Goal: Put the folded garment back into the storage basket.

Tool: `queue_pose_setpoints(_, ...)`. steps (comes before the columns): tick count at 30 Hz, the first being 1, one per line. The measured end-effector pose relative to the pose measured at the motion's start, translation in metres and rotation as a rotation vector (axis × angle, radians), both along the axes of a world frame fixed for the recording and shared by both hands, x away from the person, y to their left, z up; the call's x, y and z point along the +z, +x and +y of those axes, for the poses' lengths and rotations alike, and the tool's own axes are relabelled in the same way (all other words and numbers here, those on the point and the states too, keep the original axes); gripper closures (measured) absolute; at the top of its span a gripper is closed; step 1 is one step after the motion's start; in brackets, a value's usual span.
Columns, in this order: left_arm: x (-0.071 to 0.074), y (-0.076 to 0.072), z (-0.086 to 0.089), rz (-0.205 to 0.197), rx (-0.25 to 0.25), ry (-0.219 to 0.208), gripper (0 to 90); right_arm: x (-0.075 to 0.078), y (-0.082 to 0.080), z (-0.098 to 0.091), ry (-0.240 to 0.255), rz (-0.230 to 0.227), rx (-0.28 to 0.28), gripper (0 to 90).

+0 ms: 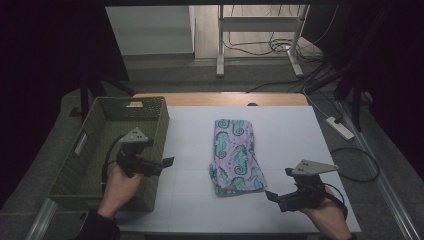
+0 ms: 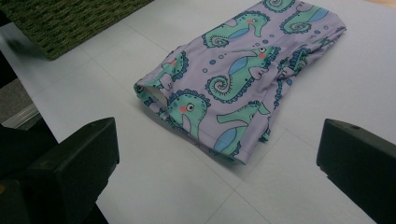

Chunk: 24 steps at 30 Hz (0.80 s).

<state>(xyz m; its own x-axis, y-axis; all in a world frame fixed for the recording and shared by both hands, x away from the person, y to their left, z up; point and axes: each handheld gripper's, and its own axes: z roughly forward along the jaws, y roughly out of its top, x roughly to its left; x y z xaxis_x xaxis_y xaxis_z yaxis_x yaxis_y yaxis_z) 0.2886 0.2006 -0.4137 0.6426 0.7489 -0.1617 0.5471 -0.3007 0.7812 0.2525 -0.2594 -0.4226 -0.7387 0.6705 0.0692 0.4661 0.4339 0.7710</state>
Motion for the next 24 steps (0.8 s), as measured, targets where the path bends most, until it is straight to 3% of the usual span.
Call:
queue_pose_setpoints(10, 0.000, 0.019, -0.009, -0.006, -0.020, 0.024, 0.0, 0.000, 0.004, 0.004, 0.004, 0.002, 0.023, 0.0)
queue_pose_setpoints(17, 0.002, 0.033, -0.016, -0.002, -0.075, 0.020, 0.0, 0.001, 0.006, 0.004, -0.008, -0.005, 0.030, 0.0)
queue_pose_setpoints(24, 0.003, 0.045, -0.020, 0.011, -0.066, 0.011, 0.0, -0.002, 0.006, 0.008, -0.032, -0.011, 0.051, 0.0)
